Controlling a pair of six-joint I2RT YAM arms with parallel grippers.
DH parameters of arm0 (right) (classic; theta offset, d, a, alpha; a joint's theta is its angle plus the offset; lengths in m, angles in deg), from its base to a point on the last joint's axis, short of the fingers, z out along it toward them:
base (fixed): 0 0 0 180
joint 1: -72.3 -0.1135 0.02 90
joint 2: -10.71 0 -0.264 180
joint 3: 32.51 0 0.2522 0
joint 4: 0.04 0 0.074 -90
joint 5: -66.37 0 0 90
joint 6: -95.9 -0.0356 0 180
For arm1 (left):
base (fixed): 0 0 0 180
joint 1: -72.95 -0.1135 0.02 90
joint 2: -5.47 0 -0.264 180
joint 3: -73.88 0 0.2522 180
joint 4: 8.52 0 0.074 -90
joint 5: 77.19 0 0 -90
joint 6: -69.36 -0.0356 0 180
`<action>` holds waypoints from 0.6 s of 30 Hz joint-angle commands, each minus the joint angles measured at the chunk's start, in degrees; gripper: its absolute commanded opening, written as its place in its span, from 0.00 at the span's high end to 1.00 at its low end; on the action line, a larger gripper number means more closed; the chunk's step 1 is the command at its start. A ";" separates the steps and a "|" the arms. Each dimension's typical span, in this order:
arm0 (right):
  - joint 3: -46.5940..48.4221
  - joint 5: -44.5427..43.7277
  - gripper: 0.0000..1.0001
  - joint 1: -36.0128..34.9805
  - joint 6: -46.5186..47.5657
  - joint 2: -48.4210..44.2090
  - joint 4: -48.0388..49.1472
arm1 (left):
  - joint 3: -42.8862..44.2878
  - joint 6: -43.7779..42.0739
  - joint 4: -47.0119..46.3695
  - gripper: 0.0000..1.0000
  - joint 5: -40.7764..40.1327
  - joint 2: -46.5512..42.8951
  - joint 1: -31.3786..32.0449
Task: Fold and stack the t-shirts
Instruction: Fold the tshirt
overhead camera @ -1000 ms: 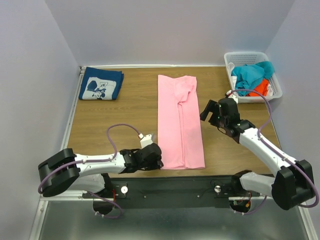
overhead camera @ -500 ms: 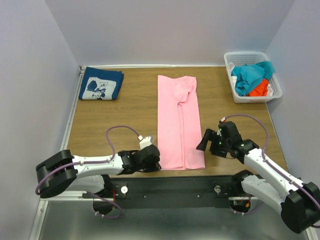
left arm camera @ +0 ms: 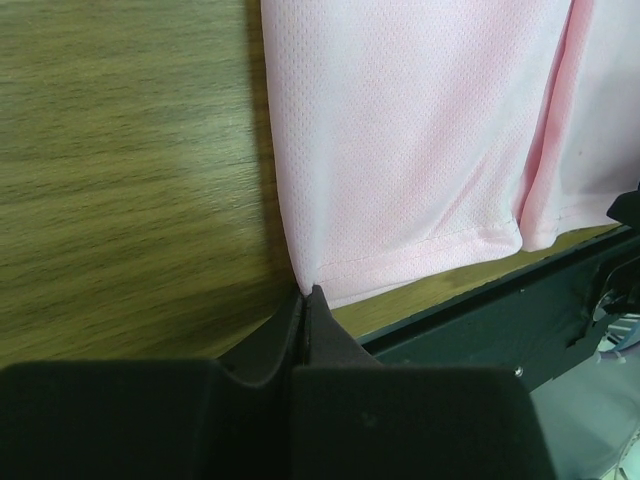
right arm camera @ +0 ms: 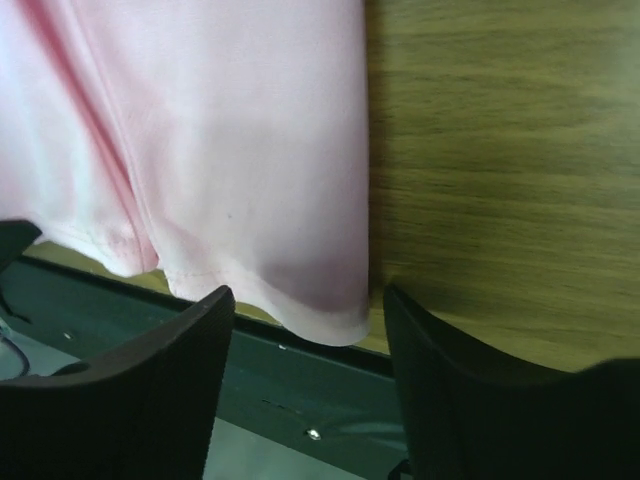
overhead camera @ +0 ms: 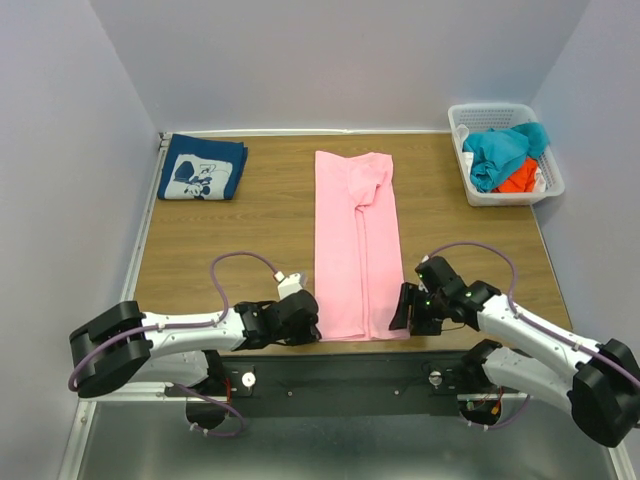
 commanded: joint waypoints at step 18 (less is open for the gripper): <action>4.21 -2.82 0.99 -0.59 2.73 1.14 2.74 | 6.25 -6.87 1.68 1.00 -5.98 2.89 -0.21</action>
